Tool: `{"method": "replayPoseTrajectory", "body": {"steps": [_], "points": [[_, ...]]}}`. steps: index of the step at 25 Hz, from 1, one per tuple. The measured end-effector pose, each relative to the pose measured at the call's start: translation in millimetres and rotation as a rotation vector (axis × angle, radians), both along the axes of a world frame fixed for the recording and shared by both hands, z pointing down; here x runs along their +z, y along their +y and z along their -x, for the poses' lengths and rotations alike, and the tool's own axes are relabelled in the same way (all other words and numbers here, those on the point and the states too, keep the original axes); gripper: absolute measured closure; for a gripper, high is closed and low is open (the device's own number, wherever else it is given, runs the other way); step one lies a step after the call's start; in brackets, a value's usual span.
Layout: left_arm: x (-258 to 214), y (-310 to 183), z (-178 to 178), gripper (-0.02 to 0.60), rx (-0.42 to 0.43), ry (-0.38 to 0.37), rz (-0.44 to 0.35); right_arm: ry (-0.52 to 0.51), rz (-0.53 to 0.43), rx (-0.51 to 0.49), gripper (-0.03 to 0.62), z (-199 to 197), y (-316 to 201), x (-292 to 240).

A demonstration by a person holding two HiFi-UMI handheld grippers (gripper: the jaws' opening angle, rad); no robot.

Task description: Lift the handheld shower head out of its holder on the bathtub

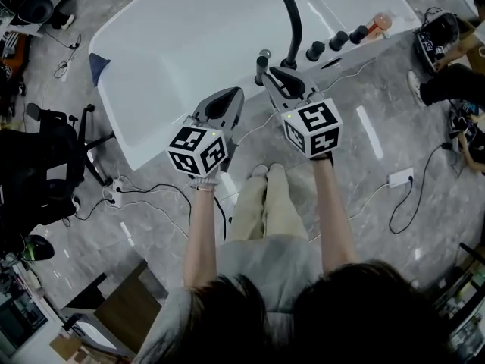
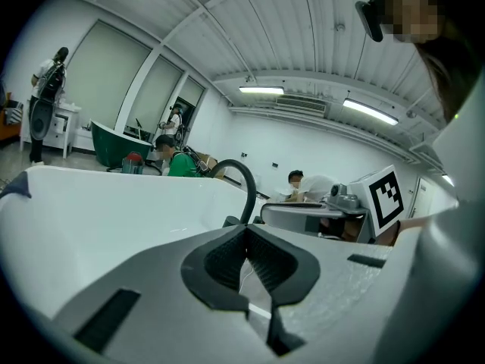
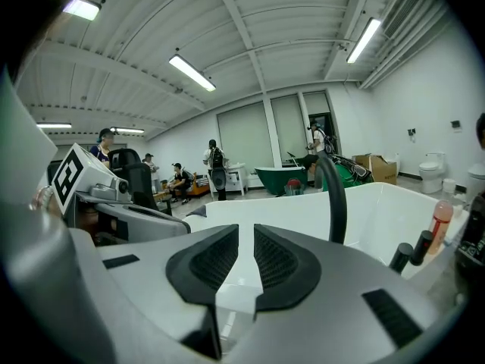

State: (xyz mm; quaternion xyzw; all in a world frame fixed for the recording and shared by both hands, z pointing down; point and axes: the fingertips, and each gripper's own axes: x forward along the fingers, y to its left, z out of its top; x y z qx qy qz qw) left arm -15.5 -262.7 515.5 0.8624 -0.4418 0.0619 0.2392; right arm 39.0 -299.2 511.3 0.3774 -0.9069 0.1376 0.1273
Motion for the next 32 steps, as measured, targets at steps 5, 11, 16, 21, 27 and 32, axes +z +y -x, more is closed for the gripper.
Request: {"method": "replayPoseTrajectory", "body": {"steps": [5, 11, 16, 21, 27, 32], "points": [[22.7, -1.4, 1.6, 0.577, 0.024, -0.021, 0.016, -0.016, 0.046, 0.003, 0.509, 2.3, -4.3, 34.1], [53.9, -2.0, 3.5, 0.577, 0.029, -0.042, 0.045, -0.016, 0.089, -0.008, 0.45, 0.0, -10.0, 75.7], [77.6, -8.9, 6.0, 0.577, 0.038, -0.056, 0.061, -0.012, 0.106, -0.014, 0.429, 4.4, -24.4, 100.3], [96.7, -15.2, 5.9, 0.577, 0.033, -0.045, 0.08, 0.017, 0.137, -0.049, 0.407, 12.3, -32.4, 128.1], [111.6, -12.3, 8.0, 0.577, 0.021, -0.042, 0.103, 0.017, 0.169, -0.033, 0.401, 15.2, -42.2, 152.1], [124.8, -11.1, 10.7, 0.577, 0.009, -0.031, 0.124, 0.029, 0.167, -0.035, 0.399, 21.2, -47.2, 162.2]]}}
